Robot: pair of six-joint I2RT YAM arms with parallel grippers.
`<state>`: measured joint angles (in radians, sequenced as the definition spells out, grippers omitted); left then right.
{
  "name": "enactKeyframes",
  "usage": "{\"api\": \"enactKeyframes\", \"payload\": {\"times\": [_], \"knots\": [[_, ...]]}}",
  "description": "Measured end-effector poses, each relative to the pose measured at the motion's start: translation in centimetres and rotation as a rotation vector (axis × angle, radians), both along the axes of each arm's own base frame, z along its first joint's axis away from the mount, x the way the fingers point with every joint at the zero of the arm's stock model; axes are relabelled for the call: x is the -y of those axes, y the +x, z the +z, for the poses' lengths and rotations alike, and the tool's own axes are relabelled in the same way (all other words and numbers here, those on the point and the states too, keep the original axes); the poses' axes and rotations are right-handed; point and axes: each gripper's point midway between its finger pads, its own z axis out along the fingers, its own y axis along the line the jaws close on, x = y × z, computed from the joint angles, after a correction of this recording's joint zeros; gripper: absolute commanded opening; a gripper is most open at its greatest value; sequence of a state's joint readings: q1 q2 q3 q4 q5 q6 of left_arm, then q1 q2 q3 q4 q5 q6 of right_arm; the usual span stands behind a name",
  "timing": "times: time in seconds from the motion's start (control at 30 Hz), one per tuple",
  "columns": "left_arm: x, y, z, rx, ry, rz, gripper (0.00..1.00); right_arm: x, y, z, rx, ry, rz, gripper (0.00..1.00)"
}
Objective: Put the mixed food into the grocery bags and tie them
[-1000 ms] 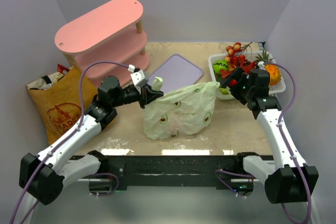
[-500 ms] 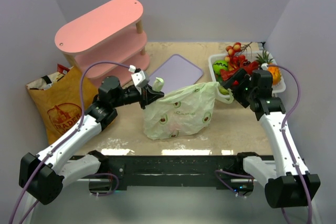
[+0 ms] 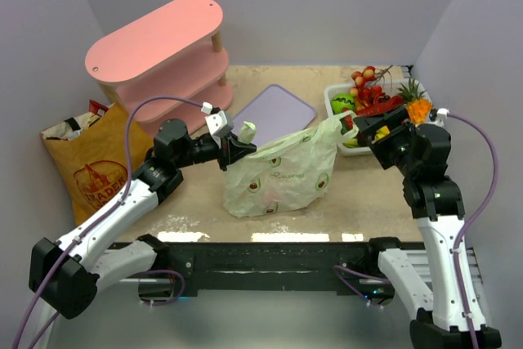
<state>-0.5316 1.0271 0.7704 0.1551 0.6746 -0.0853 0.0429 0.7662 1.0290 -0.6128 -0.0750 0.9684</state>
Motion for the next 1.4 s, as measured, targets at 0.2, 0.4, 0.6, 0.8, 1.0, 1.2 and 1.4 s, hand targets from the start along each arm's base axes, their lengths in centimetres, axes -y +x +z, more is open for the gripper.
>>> {"api": "enactKeyframes", "payload": {"times": [0.2,0.4,0.6,0.8,1.0,1.2,1.4], "knots": [[0.0,-0.1,0.1,0.003,-0.002,-0.001,0.00,-0.9,-0.3,-2.4,-0.046,0.193,-0.043,0.99],[0.0,-0.2,0.2,0.005,-0.003,-0.003,0.00,-2.7,1.3,-3.0,-0.102,0.338,-0.013,0.99],[0.1,-0.3,0.2,0.005,-0.003,-0.007,0.00,-3.4,1.7,-4.9,-0.159,0.379,-0.013,0.99],[0.1,-0.3,0.2,0.005,-0.003,-0.007,0.00,-4.0,2.6,-3.8,-0.109,0.389,0.010,0.99],[0.2,-0.3,0.2,0.004,-0.003,-0.008,0.00,-5.3,3.4,-5.0,-0.150,0.391,0.031,0.99],[0.2,-0.4,0.2,0.004,-0.003,-0.011,0.00,-6.4,4.4,-6.1,-0.162,0.362,0.031,0.99],[0.2,-0.4,0.1,0.002,-0.001,-0.012,0.00,-5.5,5.3,-7.2,-0.166,0.315,-0.026,0.98]]}}
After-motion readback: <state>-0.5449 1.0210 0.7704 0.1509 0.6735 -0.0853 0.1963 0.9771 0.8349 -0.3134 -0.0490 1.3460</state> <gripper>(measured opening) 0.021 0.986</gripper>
